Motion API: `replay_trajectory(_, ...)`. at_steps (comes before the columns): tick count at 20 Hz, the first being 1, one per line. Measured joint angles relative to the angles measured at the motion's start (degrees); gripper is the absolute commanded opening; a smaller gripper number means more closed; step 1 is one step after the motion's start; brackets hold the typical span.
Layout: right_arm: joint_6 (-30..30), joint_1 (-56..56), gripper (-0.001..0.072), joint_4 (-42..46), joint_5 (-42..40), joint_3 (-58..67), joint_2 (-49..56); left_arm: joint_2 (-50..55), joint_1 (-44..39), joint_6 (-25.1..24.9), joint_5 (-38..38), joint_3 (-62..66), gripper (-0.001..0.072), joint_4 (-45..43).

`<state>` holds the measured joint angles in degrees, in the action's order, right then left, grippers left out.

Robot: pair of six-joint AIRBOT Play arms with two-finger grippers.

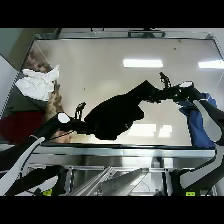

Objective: Fold the shirts.

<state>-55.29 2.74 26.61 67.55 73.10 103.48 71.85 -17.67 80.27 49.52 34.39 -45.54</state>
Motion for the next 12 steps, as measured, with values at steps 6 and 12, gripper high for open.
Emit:
replay_trajectory(6, 1.2, 0.8, 0.0016, -1.9, 2.8, 0.0, -0.7, 0.5, 1.8, -3.0, 4.6, 9.0, 0.0015, 0.1)
replay_trajectory(12, 3.8, 4.7, 0.0016, -6.4, 10.4, 0.0, -14.8, -15.7, 14.7, -5.4, 14.5, 21.5, 0.0015, 2.5)
